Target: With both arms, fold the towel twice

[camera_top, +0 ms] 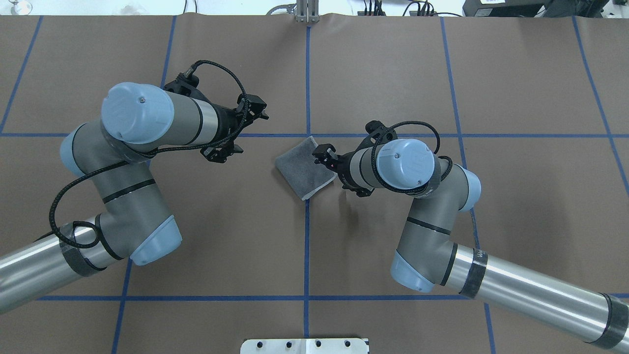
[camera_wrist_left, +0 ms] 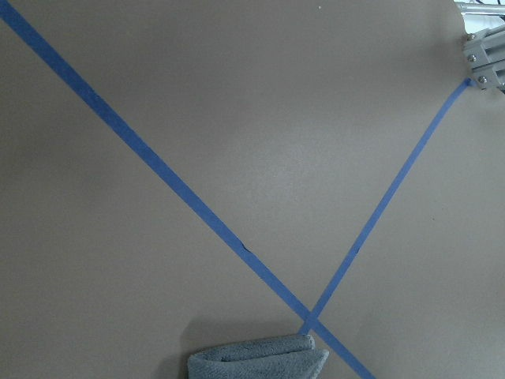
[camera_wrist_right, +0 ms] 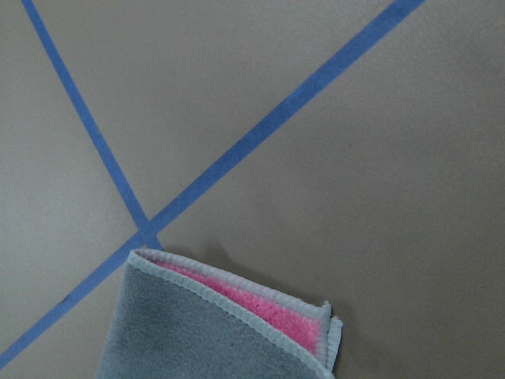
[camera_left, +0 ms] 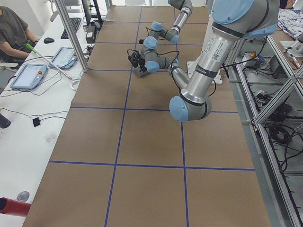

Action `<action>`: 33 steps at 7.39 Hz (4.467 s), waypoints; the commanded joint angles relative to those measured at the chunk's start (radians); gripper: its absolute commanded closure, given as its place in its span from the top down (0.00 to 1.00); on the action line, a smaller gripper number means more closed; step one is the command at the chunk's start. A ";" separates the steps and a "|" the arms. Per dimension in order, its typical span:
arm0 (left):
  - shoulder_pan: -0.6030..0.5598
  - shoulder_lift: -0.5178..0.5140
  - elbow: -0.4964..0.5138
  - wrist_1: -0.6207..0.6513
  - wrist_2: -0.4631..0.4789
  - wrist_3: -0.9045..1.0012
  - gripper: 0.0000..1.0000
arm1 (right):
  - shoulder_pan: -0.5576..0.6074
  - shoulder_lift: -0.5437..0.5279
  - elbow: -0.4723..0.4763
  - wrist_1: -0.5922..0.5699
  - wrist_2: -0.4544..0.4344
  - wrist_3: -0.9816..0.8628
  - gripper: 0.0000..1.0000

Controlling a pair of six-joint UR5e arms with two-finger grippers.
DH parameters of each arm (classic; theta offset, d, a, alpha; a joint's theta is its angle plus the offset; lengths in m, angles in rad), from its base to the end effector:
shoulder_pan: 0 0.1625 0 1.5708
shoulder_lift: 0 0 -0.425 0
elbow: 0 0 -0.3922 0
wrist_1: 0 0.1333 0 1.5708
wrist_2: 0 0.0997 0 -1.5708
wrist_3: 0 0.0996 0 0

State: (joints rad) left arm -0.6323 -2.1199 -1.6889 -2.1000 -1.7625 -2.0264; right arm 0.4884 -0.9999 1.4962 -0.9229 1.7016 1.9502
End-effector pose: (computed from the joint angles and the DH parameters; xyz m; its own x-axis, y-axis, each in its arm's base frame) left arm 0.4627 -0.4807 0.2253 0.0726 -0.5886 -0.8051 0.5223 0.7101 -0.4721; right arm -0.5667 -0.4374 0.2834 0.2060 0.5252 0.8256 -0.4701 0.7931 -0.3873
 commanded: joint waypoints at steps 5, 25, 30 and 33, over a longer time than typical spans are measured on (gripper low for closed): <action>0.000 0.000 0.000 0.000 0.000 0.000 0.99 | -0.001 -0.003 -0.005 -0.005 -0.010 0.023 0.20; 0.051 -0.183 0.301 -0.166 0.034 -0.077 0.24 | 0.029 0.003 -0.016 -0.004 -0.013 0.012 0.00; 0.085 -0.181 0.371 -0.259 0.061 -0.072 0.00 | 0.030 0.003 -0.016 -0.002 -0.011 0.012 0.00; 0.086 -0.172 0.388 -0.259 0.061 -0.063 0.00 | 0.032 0.003 -0.014 -0.002 -0.011 0.012 0.00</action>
State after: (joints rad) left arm -0.5476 -2.2951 -1.3101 -2.3593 -1.7013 -2.0912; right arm 0.5190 -0.9971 1.4807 -0.9250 1.6905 1.9620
